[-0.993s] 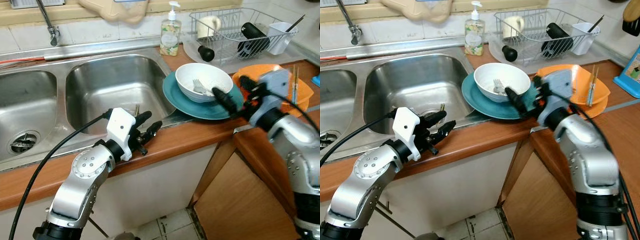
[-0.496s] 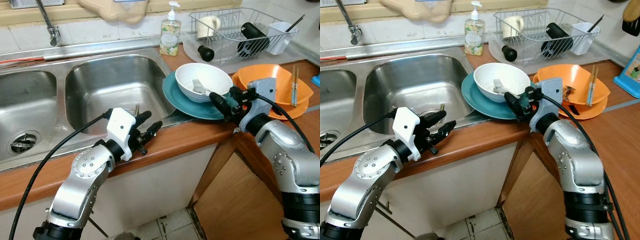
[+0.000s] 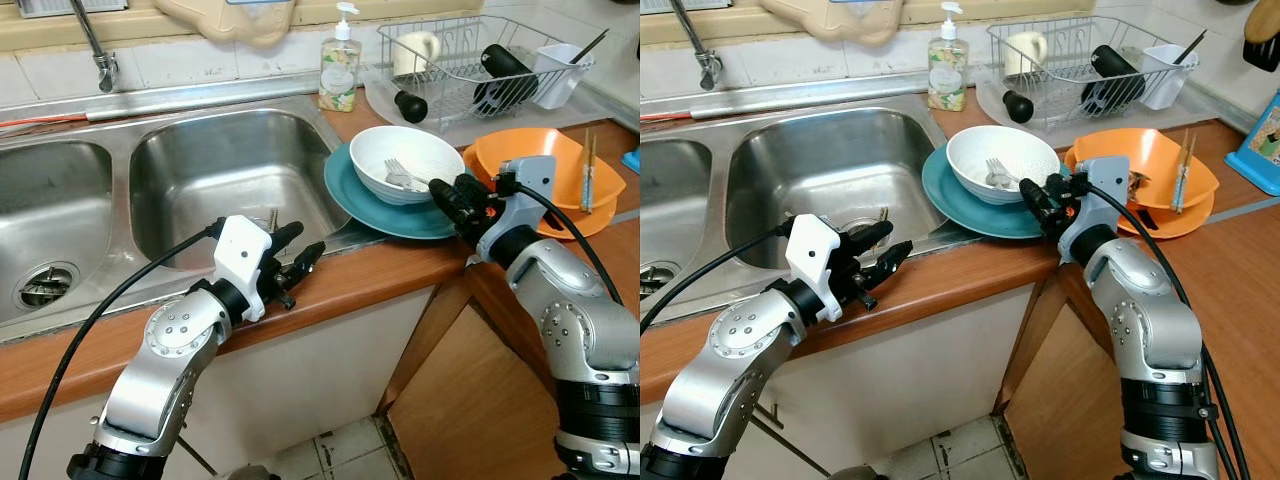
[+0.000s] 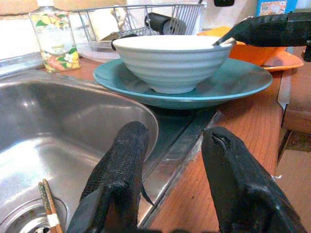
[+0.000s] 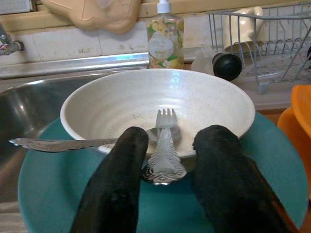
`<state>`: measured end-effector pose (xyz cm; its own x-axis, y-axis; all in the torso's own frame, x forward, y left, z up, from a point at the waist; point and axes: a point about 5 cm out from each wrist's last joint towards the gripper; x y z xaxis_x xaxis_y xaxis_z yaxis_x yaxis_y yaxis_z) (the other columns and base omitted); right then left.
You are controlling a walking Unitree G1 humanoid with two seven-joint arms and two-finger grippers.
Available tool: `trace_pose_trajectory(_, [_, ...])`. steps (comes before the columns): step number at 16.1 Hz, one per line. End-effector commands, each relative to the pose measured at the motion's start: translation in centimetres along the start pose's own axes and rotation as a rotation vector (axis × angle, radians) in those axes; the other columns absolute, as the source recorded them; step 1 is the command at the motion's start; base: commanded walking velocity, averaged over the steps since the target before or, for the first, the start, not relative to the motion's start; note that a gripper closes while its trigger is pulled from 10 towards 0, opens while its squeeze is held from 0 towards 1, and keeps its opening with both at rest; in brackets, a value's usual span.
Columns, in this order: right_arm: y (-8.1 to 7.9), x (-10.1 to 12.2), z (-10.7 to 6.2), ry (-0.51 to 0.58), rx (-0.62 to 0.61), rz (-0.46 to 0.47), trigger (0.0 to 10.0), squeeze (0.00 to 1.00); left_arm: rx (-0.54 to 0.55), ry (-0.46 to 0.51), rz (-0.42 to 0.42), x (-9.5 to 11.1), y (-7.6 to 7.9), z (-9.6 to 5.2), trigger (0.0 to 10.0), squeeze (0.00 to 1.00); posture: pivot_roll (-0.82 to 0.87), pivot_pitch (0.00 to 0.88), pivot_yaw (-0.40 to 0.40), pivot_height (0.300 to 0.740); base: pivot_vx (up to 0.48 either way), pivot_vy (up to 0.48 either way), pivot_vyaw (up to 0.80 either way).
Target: Kitchen organization
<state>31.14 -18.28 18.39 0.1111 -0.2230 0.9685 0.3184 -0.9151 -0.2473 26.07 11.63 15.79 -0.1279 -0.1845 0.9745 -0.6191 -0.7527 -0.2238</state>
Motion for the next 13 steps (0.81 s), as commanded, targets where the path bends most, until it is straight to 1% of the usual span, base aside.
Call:
trace_pose_trajectory(1, [0.1,0.4,0.1,0.017,-0.001,0.017,0.0,0.0,-0.001,0.002,0.013,0.3,0.0,0.2,10.0,0.0,0.0,0.0,0.012,0.74,0.0,0.0,0.0])
trace_pose_trajectory(7, [0.1,0.3,0.1,0.012,-0.001,0.01,0.0,0.0,-0.006,0.004,0.012,0.3,0.1,0.2,10.0,0.0,0.0,0.0,0.013,0.74,0.0,0.0,0.0])
trace_pose_trajectory(10, [0.1,1.1,0.1,0.038,0.0,0.005,0.0,0.0,-0.01,0.011,0.024,0.6,0.1,0.4,10.0,0.0,0.0,0.0,0.013,0.74,0.0,0.0,0.0])
trace_pose_trajectory(13, [0.0,2.3,0.1,0.075,0.004,-0.024,0.0,0.0,-0.01,0.051,0.079,1.7,-0.3,1.4,10.0,0.0,0.0,0.0,0.015,0.74,0.0,0.0,0.0])
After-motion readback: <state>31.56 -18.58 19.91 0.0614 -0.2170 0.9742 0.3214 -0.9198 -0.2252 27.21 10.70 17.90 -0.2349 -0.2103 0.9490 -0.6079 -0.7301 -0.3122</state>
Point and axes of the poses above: a point about 5 cm out from each wrist's last joint towards the gripper, its own z axis pointing out of the wrist towards the gripper, its own x axis along the axis of the wrist's last joint, y = z × x, and after that the axes turned 7 degrees about z, right-handed
